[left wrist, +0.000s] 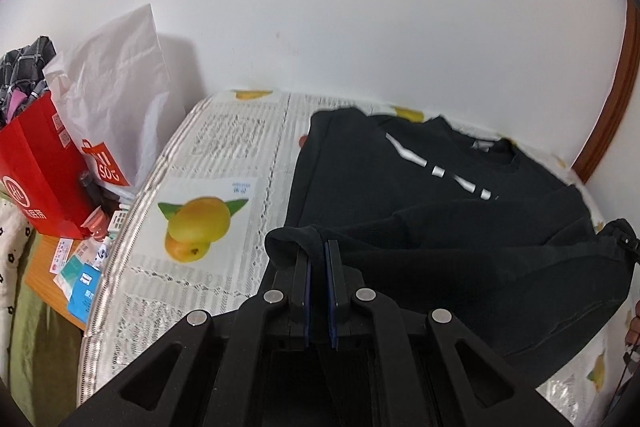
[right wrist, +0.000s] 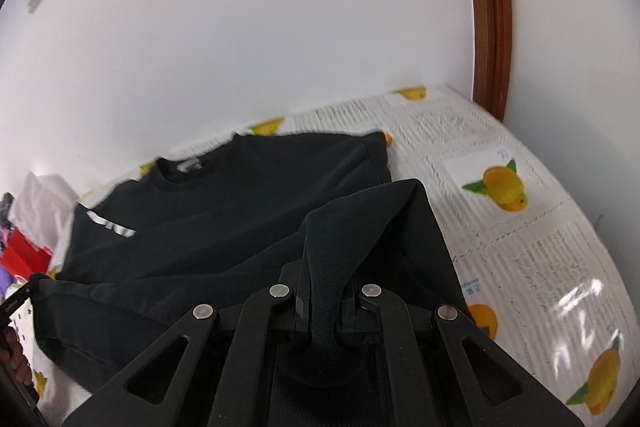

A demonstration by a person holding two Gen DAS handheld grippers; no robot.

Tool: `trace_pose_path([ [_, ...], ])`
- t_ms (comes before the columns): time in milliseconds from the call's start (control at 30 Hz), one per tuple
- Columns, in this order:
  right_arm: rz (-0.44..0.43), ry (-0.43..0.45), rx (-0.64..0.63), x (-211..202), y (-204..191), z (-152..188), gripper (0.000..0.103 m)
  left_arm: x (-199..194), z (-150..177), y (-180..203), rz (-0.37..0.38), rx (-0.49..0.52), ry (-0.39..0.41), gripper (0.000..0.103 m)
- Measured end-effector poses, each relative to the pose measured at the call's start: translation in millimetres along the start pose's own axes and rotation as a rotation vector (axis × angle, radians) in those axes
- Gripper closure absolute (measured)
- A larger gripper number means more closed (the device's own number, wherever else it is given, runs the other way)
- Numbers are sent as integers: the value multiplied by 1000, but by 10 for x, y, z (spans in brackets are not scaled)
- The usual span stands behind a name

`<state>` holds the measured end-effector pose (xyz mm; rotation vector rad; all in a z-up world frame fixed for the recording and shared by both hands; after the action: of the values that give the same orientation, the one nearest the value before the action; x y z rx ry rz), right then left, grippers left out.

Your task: Fold small clothes

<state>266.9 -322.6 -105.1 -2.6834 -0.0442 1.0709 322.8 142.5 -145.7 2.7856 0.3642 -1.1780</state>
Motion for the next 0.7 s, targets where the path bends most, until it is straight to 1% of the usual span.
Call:
trace_pose_path([
  [67,16,-23,4,97,43,39,96,38,19,4,-3,2,-10,94],
  [167,47,-61,-1,153,88,85,91,20,19,13,-9,5,-10,93],
  [233,51,-70,-9,100,103,124,80,-33,31,33,-9,20,-13,90],
  [267,53,-72,-20,48,105,150,78,-47,40,44,-9,28,-17,85],
  [300,53,-71,-33,-8,102,172,72,-74,58,52,-8,37,-23,78],
  [333,54,-75,-54,-92,103,217,61,-107,81,55,-2,44,-27,74],
  [400,61,-88,-85,-245,120,308,48,-221,157,36,2,59,-23,52],
  [433,61,-75,-101,-365,140,364,46,-274,193,23,4,66,-15,46],
  [467,57,-64,-109,-472,169,414,45,-349,247,-2,14,74,-1,43],
  [500,53,-59,-115,-547,196,452,41,-395,288,-27,18,77,4,43],
  [533,57,-58,-122,-629,235,500,40,-442,347,-67,16,80,1,43],
  [633,136,-56,-146,-742,378,608,40,-518,499,-215,18,58,-19,43],
  [700,140,-65,-140,-750,466,655,40,-533,603,-340,20,27,-38,43],
])
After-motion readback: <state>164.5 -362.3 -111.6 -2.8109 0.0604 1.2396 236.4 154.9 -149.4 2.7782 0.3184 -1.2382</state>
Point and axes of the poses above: each gripper's, at about its wrist camera, not at the fingertips, and x roughly the way its jaws point, y to its right, z to its underside, the point moved 4 cm from there along x, roughly the way its jaws point, and after that the axes turned 8 degrees about -z, right-handed, at the moved point
